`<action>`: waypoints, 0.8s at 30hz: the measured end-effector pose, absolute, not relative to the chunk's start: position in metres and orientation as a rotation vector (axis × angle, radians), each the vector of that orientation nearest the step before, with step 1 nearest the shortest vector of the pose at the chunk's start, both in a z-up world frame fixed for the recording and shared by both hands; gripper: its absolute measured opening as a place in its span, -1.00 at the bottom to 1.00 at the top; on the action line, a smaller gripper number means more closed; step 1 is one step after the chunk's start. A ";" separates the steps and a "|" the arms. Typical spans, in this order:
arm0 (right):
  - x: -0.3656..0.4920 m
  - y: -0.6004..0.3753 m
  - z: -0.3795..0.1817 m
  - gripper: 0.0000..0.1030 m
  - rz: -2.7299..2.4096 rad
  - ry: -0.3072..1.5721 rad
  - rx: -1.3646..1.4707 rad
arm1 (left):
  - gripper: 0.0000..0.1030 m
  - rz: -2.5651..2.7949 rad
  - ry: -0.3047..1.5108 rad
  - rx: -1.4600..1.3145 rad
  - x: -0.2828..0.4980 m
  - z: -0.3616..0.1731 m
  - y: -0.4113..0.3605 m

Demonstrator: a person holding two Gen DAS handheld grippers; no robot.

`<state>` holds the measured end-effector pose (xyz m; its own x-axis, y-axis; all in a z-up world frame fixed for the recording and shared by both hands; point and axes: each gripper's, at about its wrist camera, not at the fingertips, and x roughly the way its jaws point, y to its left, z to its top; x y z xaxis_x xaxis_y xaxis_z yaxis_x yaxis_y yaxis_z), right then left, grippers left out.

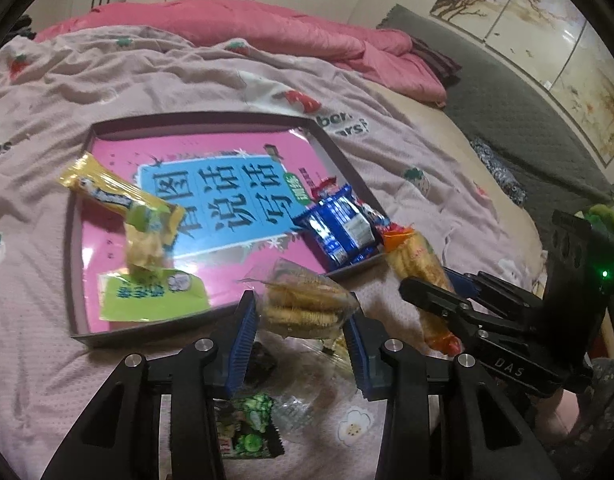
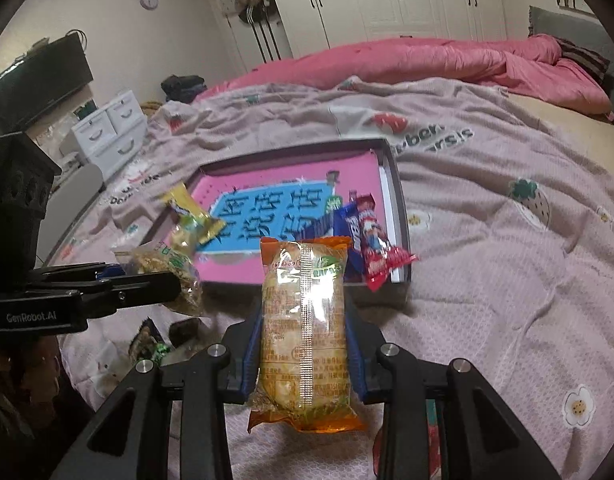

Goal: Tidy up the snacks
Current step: 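Carry the cookie packet over the tray with the left tool while the right tool carries the bread packet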

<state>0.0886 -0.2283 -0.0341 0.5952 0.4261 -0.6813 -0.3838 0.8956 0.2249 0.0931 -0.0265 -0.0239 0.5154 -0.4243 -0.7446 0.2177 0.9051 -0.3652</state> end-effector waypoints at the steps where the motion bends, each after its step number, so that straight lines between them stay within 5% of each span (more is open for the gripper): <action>1: 0.088 -0.228 -0.032 -0.30 0.474 0.796 0.056 | -0.17 -0.385 0.950 -0.238 0.093 -0.022 -0.024; 24: 0.114 -0.209 -0.013 -0.30 0.547 0.679 0.063 | -0.23 -0.249 0.879 -0.301 0.115 -0.014 0.028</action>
